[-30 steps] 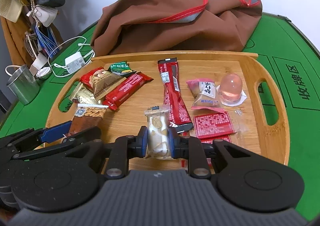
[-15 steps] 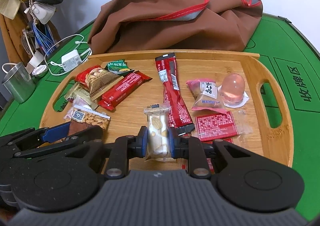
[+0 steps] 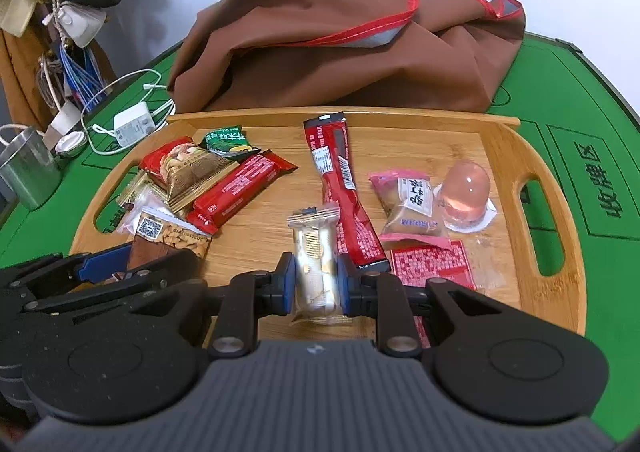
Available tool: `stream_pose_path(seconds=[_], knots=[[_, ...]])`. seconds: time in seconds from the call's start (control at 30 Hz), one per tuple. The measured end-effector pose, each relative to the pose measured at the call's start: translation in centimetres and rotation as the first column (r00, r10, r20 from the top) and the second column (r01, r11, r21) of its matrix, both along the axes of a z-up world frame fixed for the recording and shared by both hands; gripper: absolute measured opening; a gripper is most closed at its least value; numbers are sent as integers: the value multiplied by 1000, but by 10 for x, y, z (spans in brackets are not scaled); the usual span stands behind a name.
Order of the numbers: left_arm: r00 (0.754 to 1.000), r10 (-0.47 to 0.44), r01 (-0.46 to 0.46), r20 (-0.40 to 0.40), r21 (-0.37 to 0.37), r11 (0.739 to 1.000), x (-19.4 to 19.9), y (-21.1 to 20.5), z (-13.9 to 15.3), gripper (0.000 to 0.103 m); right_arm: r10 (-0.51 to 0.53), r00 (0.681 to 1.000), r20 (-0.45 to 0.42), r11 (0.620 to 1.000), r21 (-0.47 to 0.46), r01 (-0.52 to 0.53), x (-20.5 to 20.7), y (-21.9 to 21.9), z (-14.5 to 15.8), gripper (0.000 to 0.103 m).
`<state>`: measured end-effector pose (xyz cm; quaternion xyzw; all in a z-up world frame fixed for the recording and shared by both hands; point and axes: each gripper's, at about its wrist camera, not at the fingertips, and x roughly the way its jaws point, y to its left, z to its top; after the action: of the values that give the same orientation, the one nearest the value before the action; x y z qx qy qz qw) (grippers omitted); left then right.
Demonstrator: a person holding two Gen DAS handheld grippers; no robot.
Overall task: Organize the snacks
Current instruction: 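Carry almond cake packet onto tray with left tool while right tool carries cookie packet there, then open both tools to release the almond cake and cookie packets on the tray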
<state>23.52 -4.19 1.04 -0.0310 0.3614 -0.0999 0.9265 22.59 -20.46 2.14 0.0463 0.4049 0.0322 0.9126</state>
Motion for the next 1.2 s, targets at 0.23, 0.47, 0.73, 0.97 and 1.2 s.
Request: stream_pose_path(seconds=[0.23,0.47,0.73,0.97,1.2], knots=[[1000,25,-25,-14,6,1000,12,-3,0,44,4,1000,-16,1000,4,-4,9,-3,0,28],[1000,22,-21,-12,21,1000,13,-4,0,45,8,1000,-14,1000,11,-8,7,-5,3,39],[1000,12,-13,16,49,999,6,-8,8,52,22,1000,3,1000,21,-22,0,-6,8,46],[998,-3,-2,64,65,998,-6,-8,19,75,36,999,31,999,30,-37,-16,-11,15,51],[995,-10,4,97,60,998,-21,-2,30,88,40,997,72,999,31,-42,-34,-16,25,62]])
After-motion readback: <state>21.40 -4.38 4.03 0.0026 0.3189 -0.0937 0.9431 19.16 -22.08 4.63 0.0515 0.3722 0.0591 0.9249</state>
